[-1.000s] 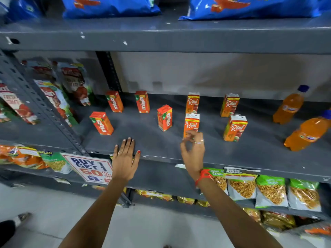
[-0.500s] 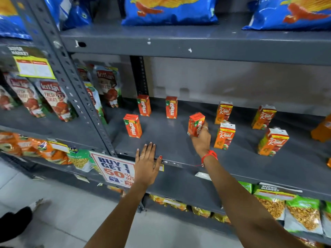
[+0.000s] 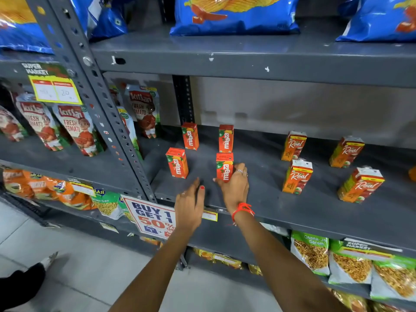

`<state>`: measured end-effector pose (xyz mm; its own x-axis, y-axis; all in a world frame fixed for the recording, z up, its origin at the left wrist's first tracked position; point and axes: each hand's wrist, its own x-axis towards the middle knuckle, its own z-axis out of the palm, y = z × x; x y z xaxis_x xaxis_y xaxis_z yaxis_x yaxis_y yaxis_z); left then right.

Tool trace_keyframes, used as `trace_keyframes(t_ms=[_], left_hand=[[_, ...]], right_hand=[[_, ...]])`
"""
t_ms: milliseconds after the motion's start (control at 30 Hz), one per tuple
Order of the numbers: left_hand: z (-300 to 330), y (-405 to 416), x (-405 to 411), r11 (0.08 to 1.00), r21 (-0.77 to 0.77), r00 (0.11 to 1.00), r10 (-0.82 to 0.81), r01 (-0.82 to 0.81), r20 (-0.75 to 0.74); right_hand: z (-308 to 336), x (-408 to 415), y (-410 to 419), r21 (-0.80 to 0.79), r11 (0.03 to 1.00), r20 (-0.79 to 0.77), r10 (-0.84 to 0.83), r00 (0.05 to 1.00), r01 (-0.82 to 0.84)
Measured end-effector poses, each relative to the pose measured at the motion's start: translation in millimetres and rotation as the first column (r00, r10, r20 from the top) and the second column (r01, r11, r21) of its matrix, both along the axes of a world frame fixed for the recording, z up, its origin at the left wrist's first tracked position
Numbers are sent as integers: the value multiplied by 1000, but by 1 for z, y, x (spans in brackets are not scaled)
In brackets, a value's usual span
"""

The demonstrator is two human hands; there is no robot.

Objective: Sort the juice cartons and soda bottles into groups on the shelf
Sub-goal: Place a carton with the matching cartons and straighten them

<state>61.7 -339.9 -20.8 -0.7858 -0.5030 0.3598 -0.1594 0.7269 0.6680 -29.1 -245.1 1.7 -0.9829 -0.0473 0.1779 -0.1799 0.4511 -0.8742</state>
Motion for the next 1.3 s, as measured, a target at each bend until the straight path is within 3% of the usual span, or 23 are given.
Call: trace_keyframes(t_ms=[67, 133, 233, 333, 500, 700, 867, 1000, 1100, 1200, 1300], left_hand=[[10, -2, -9, 945, 325, 999, -14, 30, -51], [19, 1, -20, 796, 588, 988, -91, 147, -124], [23, 9, -37, 651, 735, 980, -171, 191, -104], [22, 17, -41, 661, 736, 974, -227, 146, 11], [27, 31, -40, 840, 539, 946, -131, -54, 298], [27, 31, -44, 839, 537, 929, -131, -82, 345], [24, 28, -49, 775, 612, 934, -84, -157, 346], [3, 18, -55, 723, 681, 939, -146, -112, 310], [-2, 19, -59, 740, 665, 950, -126, -102, 286], [10, 33, -51, 764, 641, 991, -20, -69, 130], [4, 50, -37, 803, 589, 988, 149, -92, -49]], right_hand=[[-3, 0, 0, -25, 999, 19, 23, 1000, -22], [-6, -3, 5, -105, 992, 51, 83, 995, -77], [-12, -2, 16, -170, 969, 62, 194, 979, -181], [-20, 1, 21, -63, 974, 4, 220, 975, -220], [-19, 4, 23, 31, 977, -47, 213, 976, -211], [-15, 7, 24, 52, 968, -60, 247, 967, -244], [-12, 6, 25, 56, 952, -39, 303, 952, -301], [-15, 4, 26, 90, 936, 13, 341, 940, -340], [-12, 7, 33, 52, 913, 44, 403, 914, -405], [-14, 19, 58, -15, 928, 46, 373, 927, -373], [-18, 39, 97, -198, 944, -4, 269, 963, -265]])
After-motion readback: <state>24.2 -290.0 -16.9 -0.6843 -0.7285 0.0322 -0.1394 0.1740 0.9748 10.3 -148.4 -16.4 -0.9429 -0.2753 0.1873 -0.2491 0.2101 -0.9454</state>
